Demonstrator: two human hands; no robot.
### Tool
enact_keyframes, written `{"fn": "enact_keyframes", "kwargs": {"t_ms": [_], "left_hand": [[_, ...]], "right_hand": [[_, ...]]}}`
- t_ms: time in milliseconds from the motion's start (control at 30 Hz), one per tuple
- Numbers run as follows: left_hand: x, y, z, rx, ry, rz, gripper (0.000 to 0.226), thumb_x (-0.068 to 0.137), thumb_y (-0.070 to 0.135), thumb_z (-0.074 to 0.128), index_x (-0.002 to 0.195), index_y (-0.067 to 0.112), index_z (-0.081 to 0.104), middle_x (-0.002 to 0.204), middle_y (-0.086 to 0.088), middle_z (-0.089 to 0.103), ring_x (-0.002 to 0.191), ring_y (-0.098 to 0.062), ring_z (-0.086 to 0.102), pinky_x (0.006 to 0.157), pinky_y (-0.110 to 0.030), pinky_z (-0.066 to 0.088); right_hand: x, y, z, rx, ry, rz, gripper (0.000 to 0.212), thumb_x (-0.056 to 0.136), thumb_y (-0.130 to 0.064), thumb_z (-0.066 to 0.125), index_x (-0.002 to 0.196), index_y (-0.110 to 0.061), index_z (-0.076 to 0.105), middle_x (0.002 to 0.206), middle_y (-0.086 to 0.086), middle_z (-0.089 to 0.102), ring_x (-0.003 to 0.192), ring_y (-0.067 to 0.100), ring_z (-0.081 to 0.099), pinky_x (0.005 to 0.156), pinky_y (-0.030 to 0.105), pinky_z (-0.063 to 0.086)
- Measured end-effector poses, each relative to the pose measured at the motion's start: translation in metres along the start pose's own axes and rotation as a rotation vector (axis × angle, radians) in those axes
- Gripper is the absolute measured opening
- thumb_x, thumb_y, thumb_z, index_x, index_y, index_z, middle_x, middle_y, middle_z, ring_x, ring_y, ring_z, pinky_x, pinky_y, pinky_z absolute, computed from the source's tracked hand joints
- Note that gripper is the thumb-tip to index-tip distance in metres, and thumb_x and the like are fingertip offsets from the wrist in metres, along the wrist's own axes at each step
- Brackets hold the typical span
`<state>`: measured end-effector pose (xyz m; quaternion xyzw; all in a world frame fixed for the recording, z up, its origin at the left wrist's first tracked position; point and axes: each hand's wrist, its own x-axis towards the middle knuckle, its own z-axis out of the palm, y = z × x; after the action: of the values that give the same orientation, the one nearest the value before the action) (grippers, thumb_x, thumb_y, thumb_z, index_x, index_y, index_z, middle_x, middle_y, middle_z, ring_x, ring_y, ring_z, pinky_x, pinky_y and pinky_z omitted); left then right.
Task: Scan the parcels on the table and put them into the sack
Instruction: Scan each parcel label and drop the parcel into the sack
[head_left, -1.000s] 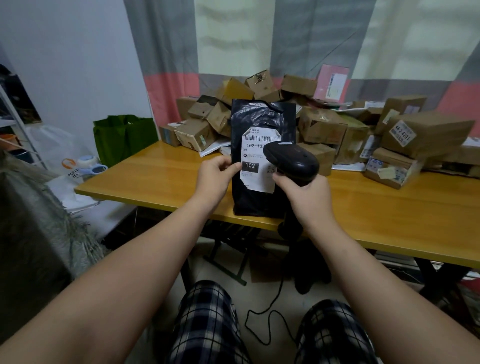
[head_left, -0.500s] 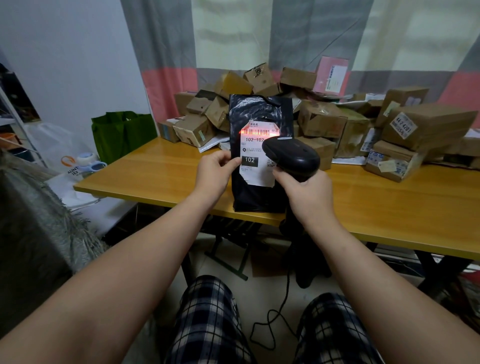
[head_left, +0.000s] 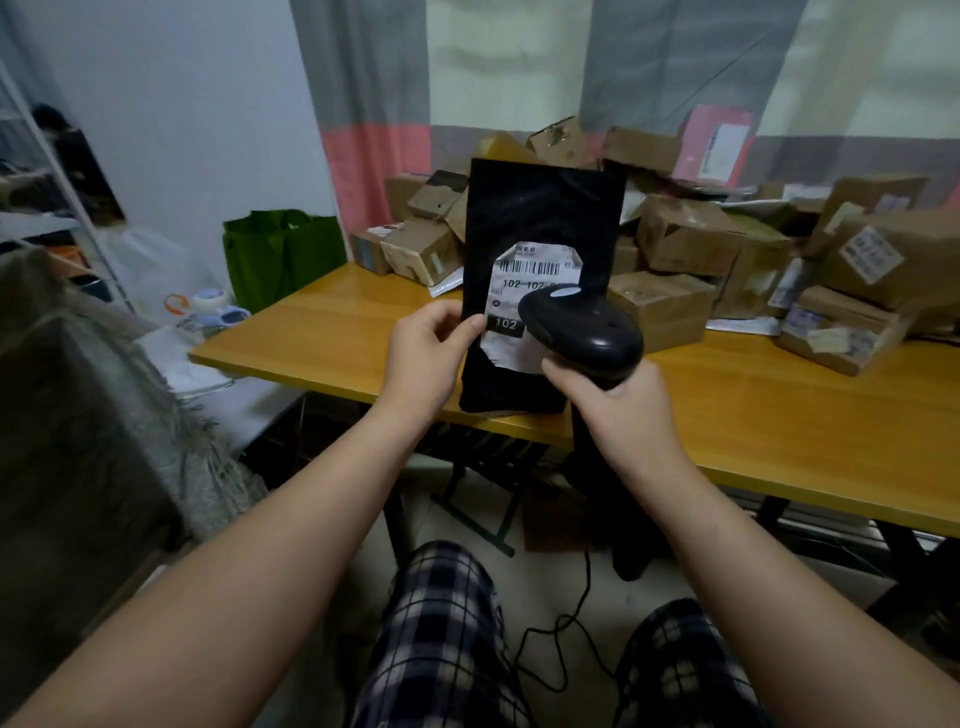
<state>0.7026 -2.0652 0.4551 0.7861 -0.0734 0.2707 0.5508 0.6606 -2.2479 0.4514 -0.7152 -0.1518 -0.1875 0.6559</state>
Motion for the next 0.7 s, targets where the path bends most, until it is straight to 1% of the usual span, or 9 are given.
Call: {"fn": "enact_keyframes", "kwargs": {"t_ms": [100,167,267,333,400,433,500,600,700], "left_hand": [[-0.03,-0.012,-0.047,0.055,0.136,-0.001,0.007,0.09,0.019,0.066,0.086,0.024,0.066,0.08,0.01,0.069,0.077,-0.005,0.064,0.072,-0.022,0.051],[-0.054,-0.025,-0.084,0.064,0.254,-0.044,0.007,0.089,0.016,0.066,0.088,0.022,0.067,0.08,0.011,0.069,0.077,-0.004,0.063,0.074,-0.022,0.051],[-0.092,-0.046,-0.139,0.157,0.357,-0.133,0.004,0.089,0.014,0.066,0.089,0.017,0.069,0.082,0.009,0.07,0.078,-0.006,0.064,0.076,-0.025,0.053],[-0.116,-0.058,-0.171,0.223,0.426,-0.2,0.009,0.089,0.013,0.066,0.087,0.021,0.068,0.08,0.012,0.069,0.074,-0.002,0.063,0.074,-0.022,0.053],[-0.139,-0.068,-0.201,0.279,0.507,-0.262,0.013,0.089,0.013,0.066,0.085,0.025,0.068,0.079,0.013,0.068,0.073,0.001,0.063,0.072,-0.018,0.052],[-0.151,-0.073,-0.215,0.309,0.543,-0.297,0.011,0.09,0.014,0.066,0.086,0.023,0.068,0.081,0.011,0.069,0.076,-0.001,0.064,0.073,-0.02,0.052],[-0.172,-0.085,-0.241,0.354,0.61,-0.367,0.006,0.09,0.015,0.065,0.091,0.018,0.069,0.085,0.006,0.07,0.082,-0.008,0.066,0.077,-0.026,0.053],[-0.203,-0.106,-0.271,0.466,0.655,-0.448,0.005,0.091,0.018,0.064,0.092,0.017,0.068,0.085,0.004,0.069,0.083,-0.013,0.066,0.078,-0.031,0.053],[-0.229,-0.133,-0.287,0.612,0.616,-0.542,0.005,0.091,0.019,0.064,0.09,0.016,0.068,0.083,0.001,0.068,0.08,-0.017,0.064,0.074,-0.031,0.05]], "right_hand": [[-0.011,0.007,0.034,0.039,-0.129,0.023,0.026,0.078,-0.015,0.079,0.088,-0.036,0.066,0.09,-0.016,0.07,0.088,-0.005,0.065,0.076,0.012,0.049],[-0.02,0.016,0.065,0.052,-0.22,0.053,0.023,0.077,-0.017,0.08,0.086,-0.035,0.068,0.087,-0.016,0.071,0.085,-0.005,0.065,0.075,0.013,0.049],[-0.036,0.031,0.119,0.108,-0.362,0.123,0.02,0.076,-0.02,0.08,0.094,-0.026,0.072,0.089,-0.015,0.073,0.086,-0.006,0.066,0.073,0.01,0.048],[-0.048,0.04,0.154,0.112,-0.464,0.153,0.02,0.076,-0.022,0.08,0.093,-0.028,0.071,0.086,-0.019,0.071,0.085,-0.008,0.065,0.073,0.008,0.047],[-0.058,0.047,0.186,0.106,-0.555,0.17,0.019,0.076,-0.021,0.08,0.089,-0.03,0.071,0.082,-0.019,0.071,0.084,-0.007,0.065,0.075,0.011,0.049],[-0.063,0.051,0.201,0.095,-0.594,0.176,0.018,0.076,-0.021,0.08,0.089,-0.028,0.071,0.083,-0.017,0.071,0.084,-0.006,0.065,0.077,0.012,0.05],[-0.073,0.056,0.225,0.075,-0.652,0.166,0.019,0.076,-0.02,0.08,0.088,-0.031,0.069,0.081,-0.021,0.068,0.079,-0.014,0.062,0.073,0.006,0.046],[-0.089,0.064,0.25,0.049,-0.735,0.135,0.022,0.076,-0.02,0.08,0.087,-0.032,0.067,0.078,-0.026,0.063,0.074,-0.022,0.057,0.064,-0.001,0.041],[-0.1,0.074,0.266,-0.038,-0.78,0.128,0.023,0.075,-0.025,0.081,0.07,-0.035,0.062,0.061,-0.026,0.06,0.066,-0.022,0.055,0.056,0.001,0.041]]}}
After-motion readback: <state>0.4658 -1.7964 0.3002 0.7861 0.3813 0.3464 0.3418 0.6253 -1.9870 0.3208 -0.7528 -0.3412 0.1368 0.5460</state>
